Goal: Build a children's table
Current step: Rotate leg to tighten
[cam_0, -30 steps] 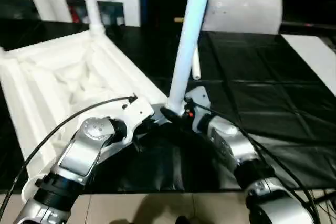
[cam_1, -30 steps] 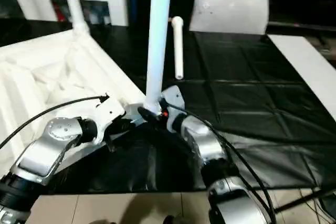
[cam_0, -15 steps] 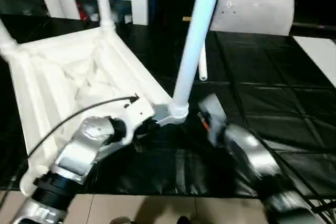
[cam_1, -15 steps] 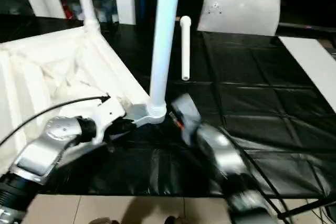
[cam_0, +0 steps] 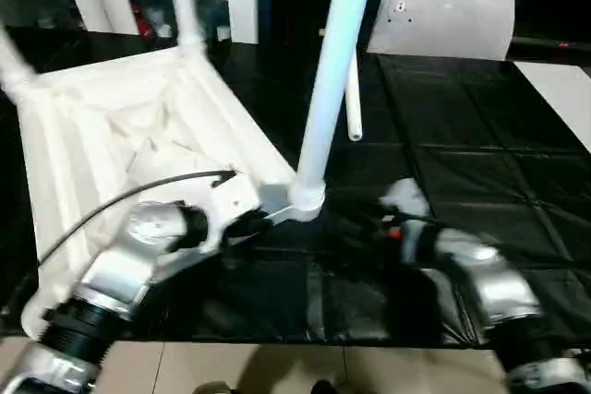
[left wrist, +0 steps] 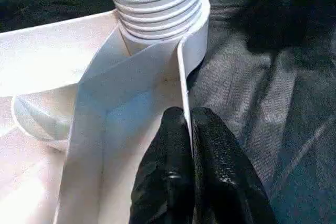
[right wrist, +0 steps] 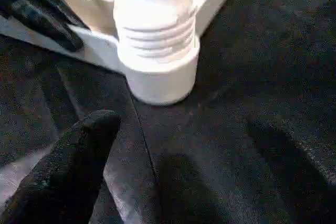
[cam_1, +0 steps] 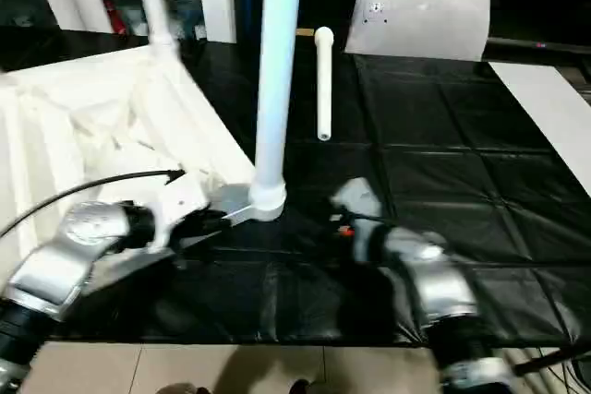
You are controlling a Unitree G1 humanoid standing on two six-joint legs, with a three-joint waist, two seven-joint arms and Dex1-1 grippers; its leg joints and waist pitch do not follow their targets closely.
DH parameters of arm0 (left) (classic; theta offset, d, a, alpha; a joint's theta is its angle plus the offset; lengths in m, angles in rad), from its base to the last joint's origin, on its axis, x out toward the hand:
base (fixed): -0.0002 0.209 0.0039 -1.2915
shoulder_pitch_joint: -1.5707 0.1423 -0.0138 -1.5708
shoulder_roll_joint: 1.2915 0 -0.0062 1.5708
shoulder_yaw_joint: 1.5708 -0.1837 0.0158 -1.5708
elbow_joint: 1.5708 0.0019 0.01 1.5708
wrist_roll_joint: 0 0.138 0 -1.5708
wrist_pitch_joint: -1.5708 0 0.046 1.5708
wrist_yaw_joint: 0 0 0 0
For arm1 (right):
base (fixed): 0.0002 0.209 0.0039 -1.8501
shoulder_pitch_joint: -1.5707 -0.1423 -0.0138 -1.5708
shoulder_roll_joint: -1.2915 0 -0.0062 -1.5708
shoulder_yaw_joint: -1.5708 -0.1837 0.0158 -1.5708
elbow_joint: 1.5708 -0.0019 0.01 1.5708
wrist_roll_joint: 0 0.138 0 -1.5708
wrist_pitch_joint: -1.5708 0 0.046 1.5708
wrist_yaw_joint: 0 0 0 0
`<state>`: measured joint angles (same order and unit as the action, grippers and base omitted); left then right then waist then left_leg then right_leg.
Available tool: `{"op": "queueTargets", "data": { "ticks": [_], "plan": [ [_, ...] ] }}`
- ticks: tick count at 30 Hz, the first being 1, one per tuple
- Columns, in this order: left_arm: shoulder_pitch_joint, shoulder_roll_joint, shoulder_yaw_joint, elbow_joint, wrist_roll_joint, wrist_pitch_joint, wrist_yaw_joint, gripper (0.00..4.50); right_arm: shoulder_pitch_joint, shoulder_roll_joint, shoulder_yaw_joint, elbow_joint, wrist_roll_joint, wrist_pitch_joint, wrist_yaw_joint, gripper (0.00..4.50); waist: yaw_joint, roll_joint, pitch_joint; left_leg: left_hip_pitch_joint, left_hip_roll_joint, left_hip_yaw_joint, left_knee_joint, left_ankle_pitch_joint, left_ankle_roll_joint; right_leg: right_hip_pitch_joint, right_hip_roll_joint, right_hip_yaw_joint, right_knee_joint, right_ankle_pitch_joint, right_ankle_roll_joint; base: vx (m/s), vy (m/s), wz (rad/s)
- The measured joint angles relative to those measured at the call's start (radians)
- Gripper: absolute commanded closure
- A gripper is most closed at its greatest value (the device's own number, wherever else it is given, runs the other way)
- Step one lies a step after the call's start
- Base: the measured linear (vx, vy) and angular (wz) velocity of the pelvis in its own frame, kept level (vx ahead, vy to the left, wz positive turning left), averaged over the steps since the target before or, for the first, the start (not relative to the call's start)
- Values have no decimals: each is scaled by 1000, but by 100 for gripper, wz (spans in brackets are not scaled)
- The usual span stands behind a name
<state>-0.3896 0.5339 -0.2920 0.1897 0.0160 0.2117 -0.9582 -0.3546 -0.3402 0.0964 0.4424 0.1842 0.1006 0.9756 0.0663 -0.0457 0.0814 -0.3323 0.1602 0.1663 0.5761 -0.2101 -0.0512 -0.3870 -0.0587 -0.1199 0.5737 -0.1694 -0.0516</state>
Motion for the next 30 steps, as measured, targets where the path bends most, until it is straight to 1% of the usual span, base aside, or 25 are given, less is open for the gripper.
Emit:
{"op": "queueTargets", "data": {
  "ticks": [5,8,10,12,15,18,23,25,27,30],
  "plan": [
    [-16,20,-9,61,-5,-90,-68,450,-29,-39,2,-5,19,9,78,7,9,-1,-1,0,1,0,6,0,-1,0,0,0,3,0,0,0,0,0],
    [-22,35,-14,91,-21,-135,-116,450,-57,-57,14,-9,18,5,117,7,19,-3,-2,0,1,0,8,-1,-2,0,0,0,4,0,0,0,0,0],
    [-28,40,-21,99,-22,-156,-144,450,-76,-56,32,-8,14,1,128,7,26,-3,-2,0,1,0,9,-1,-2,0,0,0,4,0,0,0,0,0],
    [-30,44,-24,100,-23,-171,-169,450,-92,-53,45,4,0,-27,131,7,31,-4,-2,0,1,0,10,-1,-2,0,-1,0,4,0,-1,0,0,0],
    [-30,49,-28,101,-33,-188,-207,450,-117,-44,60,32,-10,-56,148,7,34,-5,-3,0,1,0,11,-1,-1,0,-1,0,4,3,-5,0,0,0],
    [-30,51,-32,102,-40,-196,-233,450,-122,-34,69,41,-17,-70,171,7,40,-5,-3,0,1,0,11,-1,-1,0,-1,0,5,3,-5,0,0,0],
    [-30,57,-32,104,-40,-205,-252,450,-154,-29,92,77,-22,-91,209,7,37,-7,-4,0,2,1,11,-1,-1,0,-1,0,6,2,-3,0,0,0],
    [-30,57,-32,106,-40,-211,-259,450,-157,-21,102,82,-22,-97,222,7,39,-7,-4,0,2,1,11,-1,-1,0,-1,0,6,1,-2,0,0,0],
    [-31,56,-36,106,-41,-220,-274,450,-162,-5,120,101,-27,-106,242,7,43,-7,-4,0,2,1,11,-1,-1,0,-1,0,6,3,-5,0,0,0],
    [-31,54,-39,106,-42,-227,-288,450,-173,8,131,121,-28,-106,269,7,48,-7,-4,0,2,1,13,-1,-1,-1,-1,0,6,3,-5,0,0,0]
  ]
}}
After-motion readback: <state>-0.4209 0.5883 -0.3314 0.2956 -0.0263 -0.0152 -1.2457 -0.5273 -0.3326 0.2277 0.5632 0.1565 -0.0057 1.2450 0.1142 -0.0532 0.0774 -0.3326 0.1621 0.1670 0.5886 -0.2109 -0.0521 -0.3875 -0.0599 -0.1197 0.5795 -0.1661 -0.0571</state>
